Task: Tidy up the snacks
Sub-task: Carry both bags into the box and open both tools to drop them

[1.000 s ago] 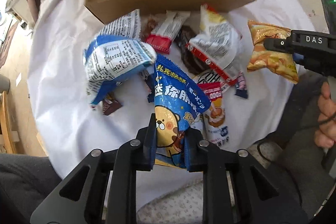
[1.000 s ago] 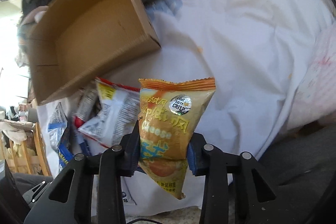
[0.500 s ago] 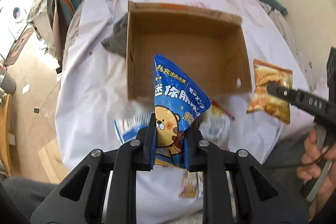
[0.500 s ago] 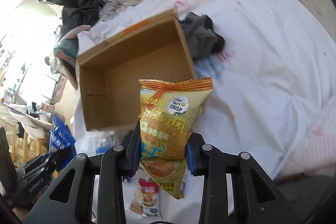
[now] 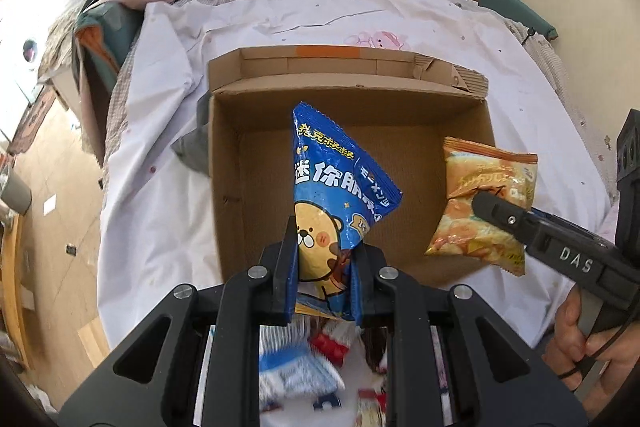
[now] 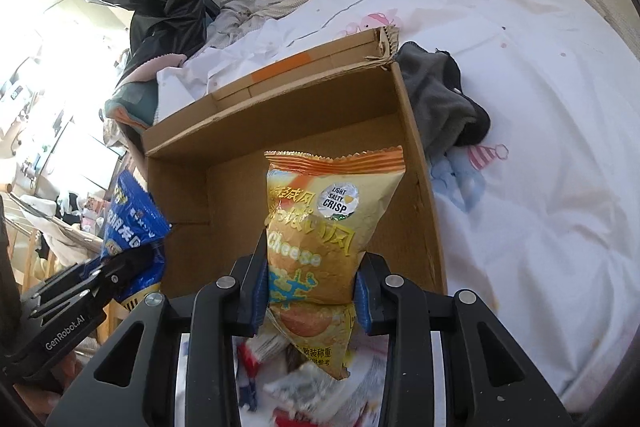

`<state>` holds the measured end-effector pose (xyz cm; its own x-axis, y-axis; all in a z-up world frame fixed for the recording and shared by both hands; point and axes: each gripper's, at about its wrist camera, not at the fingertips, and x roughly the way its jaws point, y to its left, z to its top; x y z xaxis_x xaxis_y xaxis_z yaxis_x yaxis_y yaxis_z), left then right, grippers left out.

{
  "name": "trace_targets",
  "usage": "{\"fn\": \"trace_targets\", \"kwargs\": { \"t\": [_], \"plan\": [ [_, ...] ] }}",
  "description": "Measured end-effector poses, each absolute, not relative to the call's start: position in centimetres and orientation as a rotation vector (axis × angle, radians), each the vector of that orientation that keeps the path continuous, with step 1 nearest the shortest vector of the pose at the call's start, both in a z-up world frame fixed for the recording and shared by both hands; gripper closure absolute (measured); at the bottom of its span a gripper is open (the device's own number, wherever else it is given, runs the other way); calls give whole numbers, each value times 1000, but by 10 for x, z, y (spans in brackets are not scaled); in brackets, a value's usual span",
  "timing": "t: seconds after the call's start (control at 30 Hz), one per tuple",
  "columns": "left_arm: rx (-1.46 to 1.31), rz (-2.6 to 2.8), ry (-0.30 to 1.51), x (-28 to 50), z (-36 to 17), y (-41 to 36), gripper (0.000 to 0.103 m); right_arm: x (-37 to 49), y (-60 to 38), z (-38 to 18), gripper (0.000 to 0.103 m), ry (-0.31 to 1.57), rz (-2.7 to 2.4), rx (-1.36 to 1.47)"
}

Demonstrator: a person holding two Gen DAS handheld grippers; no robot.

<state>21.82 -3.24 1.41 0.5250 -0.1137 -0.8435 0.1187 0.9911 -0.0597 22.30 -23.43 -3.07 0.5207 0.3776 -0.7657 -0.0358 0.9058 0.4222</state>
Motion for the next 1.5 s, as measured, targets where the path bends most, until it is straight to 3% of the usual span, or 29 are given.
{"fn": "trace_targets", "kwargs": {
  "t": [0.43, 1.0, 1.07, 1.1, 1.17, 1.23, 1.27, 1.37, 1.5],
  "plan": [
    [14, -123, 1009, 245, -36, -38, 86, 242, -226, -65, 67, 1014, 219, 283],
    [24, -116, 1030, 247, -49, -41, 85, 248, -213, -76, 64, 1042, 245, 275],
    [17, -121, 1036, 247, -49, -40, 84, 247, -214, -73, 62, 1032, 248, 277],
    [14, -124, 1039, 247, -48, -40, 83, 246, -215, -71, 53, 1020, 255, 288],
    [8, -135, 1038, 246, -47, -39, 69, 244, -217, -66, 33, 994, 257, 304],
    [-7, -139, 1016, 242, -43, -37, 38, 242, -217, -60, 31, 975, 270, 307],
    [-13, -138, 1001, 239, -40, -36, 28, 241, -217, -57, 27, 971, 270, 307],
    [-23, -141, 974, 234, -34, -33, 22, 238, -220, -50, 17, 952, 255, 314],
    [-27, -146, 958, 228, -28, -30, 22, 233, -226, -45, 15, 952, 246, 331]
  ]
}}
